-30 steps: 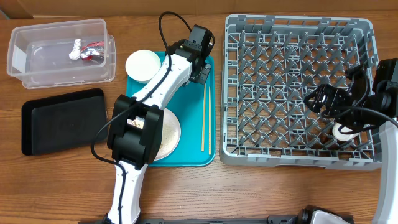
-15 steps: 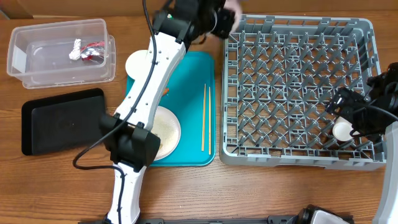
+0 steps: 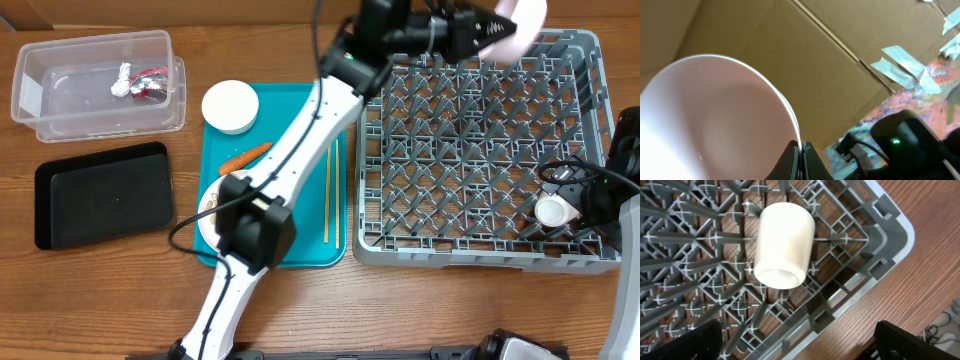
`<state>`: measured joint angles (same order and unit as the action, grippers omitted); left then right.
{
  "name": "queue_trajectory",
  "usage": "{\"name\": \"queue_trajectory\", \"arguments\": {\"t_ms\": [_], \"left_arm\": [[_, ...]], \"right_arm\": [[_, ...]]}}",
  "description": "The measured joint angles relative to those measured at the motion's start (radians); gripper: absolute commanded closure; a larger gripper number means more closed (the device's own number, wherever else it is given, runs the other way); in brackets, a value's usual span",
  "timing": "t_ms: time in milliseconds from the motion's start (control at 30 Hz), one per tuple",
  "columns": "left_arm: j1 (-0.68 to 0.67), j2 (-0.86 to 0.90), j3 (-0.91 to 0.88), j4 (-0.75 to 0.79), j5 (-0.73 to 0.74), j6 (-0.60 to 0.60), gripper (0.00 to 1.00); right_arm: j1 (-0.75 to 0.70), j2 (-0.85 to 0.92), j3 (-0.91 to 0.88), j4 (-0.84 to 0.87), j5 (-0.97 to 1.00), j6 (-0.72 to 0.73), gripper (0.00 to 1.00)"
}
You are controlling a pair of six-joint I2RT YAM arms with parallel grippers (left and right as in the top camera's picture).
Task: Sort waste into correct bins and load items into the dishwasher
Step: 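Carry the bowl over the rack and set it down upside down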
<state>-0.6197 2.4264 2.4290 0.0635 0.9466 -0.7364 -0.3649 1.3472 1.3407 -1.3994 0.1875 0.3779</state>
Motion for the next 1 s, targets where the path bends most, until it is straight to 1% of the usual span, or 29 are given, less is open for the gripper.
{"name": "queue_trajectory", "arguments": {"t_ms": [133, 200, 433, 600, 667, 700, 767, 833, 867, 967, 1000], "left_arm": [[-0.038, 0.082, 0.000, 0.090, 0.011, -0.098, 0.96], [-0.055, 0.116, -0.001, 0.111, 0.016, -0.146, 0.96], [-0.069, 0.159, -0.001, 0.113, 0.023, -0.222, 0.96], [-0.071, 0.208, -0.001, 0.085, 0.023, -0.264, 0.96], [-0.071, 0.216, -0.001, 0.048, 0.022, -0.268, 0.96], [-0.070, 0.217, -0.001, 0.000, 0.020, -0.271, 0.96], [-0.064, 0.217, 0.002, -0.132, 0.006, -0.274, 0.96], [-0.047, 0.203, 0.023, -0.272, 0.008, -0.251, 0.96], [-0.039, 0.196, 0.026, -0.313, -0.001, -0.241, 0.96], [-0.005, 0.194, 0.026, -0.347, -0.008, -0.224, 0.96], [0.006, 0.195, 0.025, -0.357, -0.011, -0.223, 0.93]], "right_arm": [[0.000, 0.000, 0.000, 0.000, 0.016, 0.009, 0.00], [0.000, 0.000, 0.000, 0.000, 0.023, 0.011, 0.00], [0.000, 0.000, 0.000, 0.001, 0.027, 0.011, 0.00], [0.000, 0.000, 0.000, 0.002, 0.027, 0.011, 0.00], [0.000, 0.000, 0.000, 0.001, 0.027, 0.011, 0.00], [0.000, 0.000, 0.000, 0.002, 0.027, 0.011, 0.00], [0.000, 0.000, 0.000, 0.001, 0.027, 0.011, 0.00], [0.000, 0.000, 0.000, 0.001, 0.027, 0.011, 0.00], [0.000, 0.000, 0.000, 0.002, 0.027, 0.011, 0.00], [0.000, 0.000, 0.000, 0.001, 0.027, 0.011, 0.00], [0.000, 0.000, 0.000, 0.002, 0.027, 0.011, 0.00]]}}
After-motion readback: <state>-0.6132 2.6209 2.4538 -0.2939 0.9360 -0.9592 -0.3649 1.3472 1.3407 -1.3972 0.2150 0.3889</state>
